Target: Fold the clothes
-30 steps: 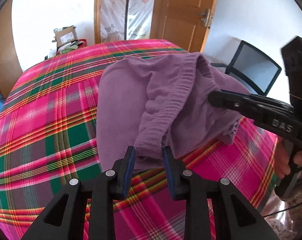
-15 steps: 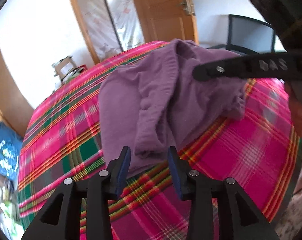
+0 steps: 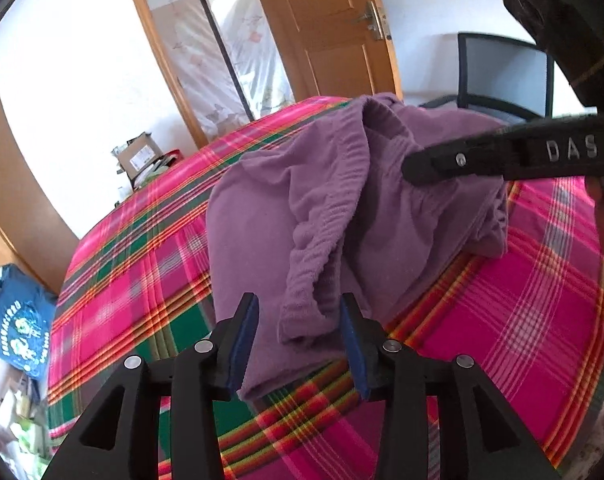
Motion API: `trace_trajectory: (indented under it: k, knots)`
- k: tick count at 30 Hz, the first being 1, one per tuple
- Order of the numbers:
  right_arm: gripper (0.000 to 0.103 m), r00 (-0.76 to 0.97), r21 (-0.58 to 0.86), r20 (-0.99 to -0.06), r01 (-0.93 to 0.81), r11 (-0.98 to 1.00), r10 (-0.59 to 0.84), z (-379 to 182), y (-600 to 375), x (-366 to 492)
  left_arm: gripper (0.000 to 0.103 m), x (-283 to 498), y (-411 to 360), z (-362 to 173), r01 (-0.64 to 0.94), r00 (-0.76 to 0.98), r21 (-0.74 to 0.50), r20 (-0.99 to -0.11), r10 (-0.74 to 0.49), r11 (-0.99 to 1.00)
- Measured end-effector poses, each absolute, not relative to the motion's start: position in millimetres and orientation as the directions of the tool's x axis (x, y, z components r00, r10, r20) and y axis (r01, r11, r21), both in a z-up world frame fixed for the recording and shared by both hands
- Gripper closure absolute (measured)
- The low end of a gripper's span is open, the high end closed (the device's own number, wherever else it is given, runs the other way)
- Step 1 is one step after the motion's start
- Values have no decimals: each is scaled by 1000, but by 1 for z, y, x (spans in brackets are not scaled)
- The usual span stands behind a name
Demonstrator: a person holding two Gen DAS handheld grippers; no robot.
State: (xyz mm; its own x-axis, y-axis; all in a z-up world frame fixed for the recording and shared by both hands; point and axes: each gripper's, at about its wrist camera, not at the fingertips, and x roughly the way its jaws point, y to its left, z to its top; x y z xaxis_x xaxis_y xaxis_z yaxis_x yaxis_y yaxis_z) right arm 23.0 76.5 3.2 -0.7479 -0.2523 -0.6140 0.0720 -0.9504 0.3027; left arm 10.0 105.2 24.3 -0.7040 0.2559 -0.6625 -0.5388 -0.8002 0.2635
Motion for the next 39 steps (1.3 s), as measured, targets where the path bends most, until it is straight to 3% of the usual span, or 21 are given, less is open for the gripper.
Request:
trace_trajectory:
  k: [2, 3, 7, 20, 39]
  knots:
    - [91, -747, 303, -615, 72, -950, -252, 2, 76, 23, 69, 3, 101, 26, -530, -694, 222, -668, 268, -818]
    - [91, -747, 302, -615, 71, -951, -251, 2, 77, 22, 80, -1, 99, 26, -527, -686, 197, -672, 277, -827]
    - [91, -749, 300, -614, 70, -951, -249, 4, 77, 22, 90, -13, 88, 31, -485, -680, 130, -678, 279, -865]
    - [91, -789, 191, -578, 121, -974, -211, 40, 63, 22, 91, -12, 37, 75, -324, -771, -17, -575, 274, -946]
    - [93, -862, 64, -449, 232, -971, -236, 110, 11, -11, 91, -8, -52, 122, -74, -871, -123, -475, 125, -990]
